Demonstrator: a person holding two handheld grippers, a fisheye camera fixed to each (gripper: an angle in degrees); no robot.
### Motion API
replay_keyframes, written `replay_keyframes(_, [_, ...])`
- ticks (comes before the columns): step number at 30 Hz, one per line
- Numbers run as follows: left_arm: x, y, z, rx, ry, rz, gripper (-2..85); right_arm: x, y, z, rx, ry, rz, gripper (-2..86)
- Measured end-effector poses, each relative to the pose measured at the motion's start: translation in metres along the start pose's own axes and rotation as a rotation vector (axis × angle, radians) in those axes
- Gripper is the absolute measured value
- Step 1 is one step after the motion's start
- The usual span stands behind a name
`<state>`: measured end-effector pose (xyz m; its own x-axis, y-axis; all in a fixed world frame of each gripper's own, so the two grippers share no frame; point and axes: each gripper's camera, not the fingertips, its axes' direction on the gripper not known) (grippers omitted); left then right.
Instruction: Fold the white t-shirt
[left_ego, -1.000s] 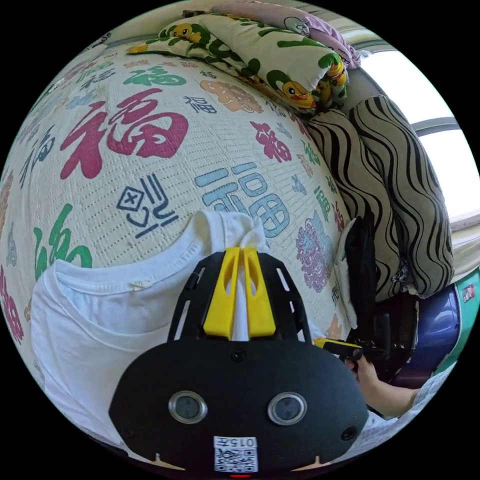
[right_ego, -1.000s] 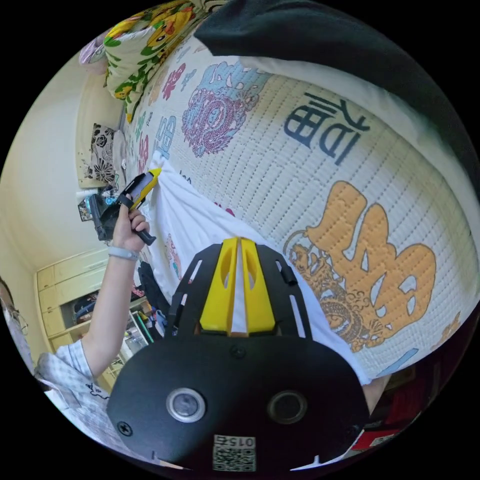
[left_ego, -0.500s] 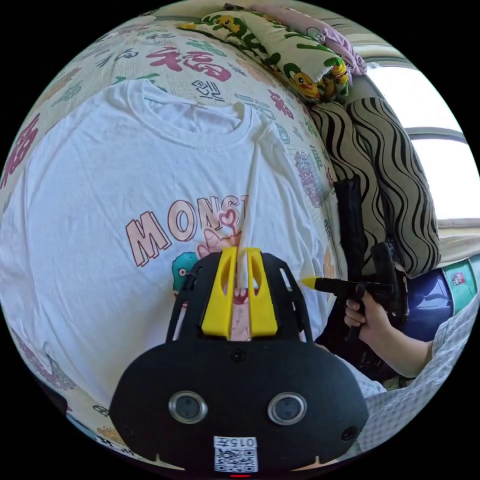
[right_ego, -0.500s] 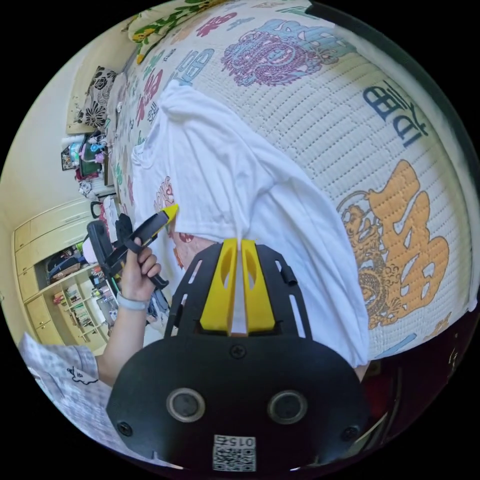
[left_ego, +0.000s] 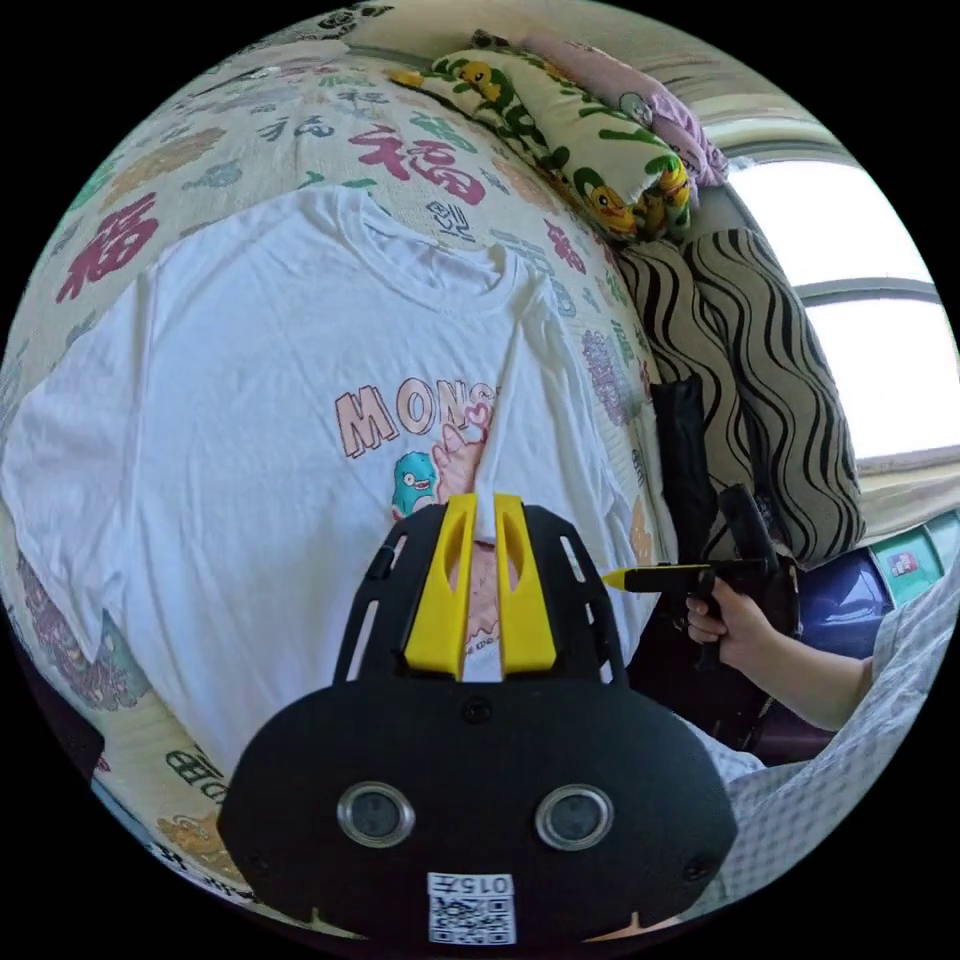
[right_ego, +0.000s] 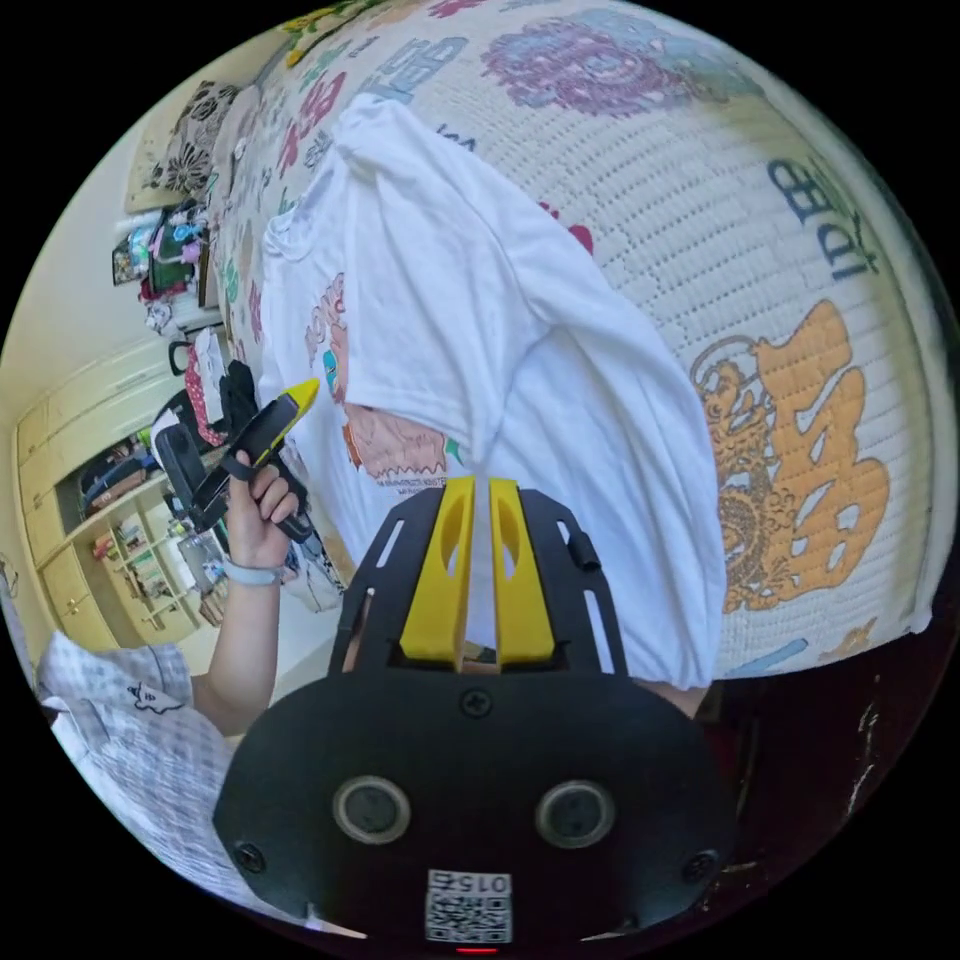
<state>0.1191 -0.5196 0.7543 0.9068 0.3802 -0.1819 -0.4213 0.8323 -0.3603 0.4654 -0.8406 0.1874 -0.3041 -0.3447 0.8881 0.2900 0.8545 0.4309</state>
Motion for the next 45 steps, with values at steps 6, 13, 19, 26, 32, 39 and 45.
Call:
replay_keyframes(6, [-0.063, 0.11, -0.143, 0.381, -0.077, -0.351, 6.2, -0.123, -0.036, -0.001, -0.023, 0.122, -0.321, 4.2])
replay_keyframes(13, [-0.164, 0.21, -0.211, 0.565, 0.015, -0.685, 8.2, -0.362, -0.128, 0.129, -0.183, 0.156, -0.776, 9.4])
replay_keyframes(19, [-0.181, 0.206, -0.207, 0.596, 0.043, -0.745, 8.4, -0.494, -0.184, 0.274, -0.364, 0.295, -0.845, 11.2])
replay_keyframes(26, [-0.19, 0.213, -0.21, 0.616, 0.12, -0.759, 2.0, -0.534, -0.222, 0.346, -0.355, 0.653, -0.81, 2.7])
replay_keyframes(32, [-0.161, 0.21, -0.236, 0.621, -0.011, -0.684, -0.5, -0.527, -0.252, 0.303, -0.344, 0.399, -0.782, -0.5])
replay_keyframes(39, [-0.058, 0.191, -0.27, 0.676, -0.145, -0.321, -0.7, -0.462, -0.259, 0.138, -0.109, -0.018, -0.727, -0.6])
replay_keyframes(45, [0.036, 0.144, -0.228, 0.558, -0.208, -0.054, -0.4, -0.35, -0.256, 0.05, 0.043, -0.051, -0.527, 0.5])
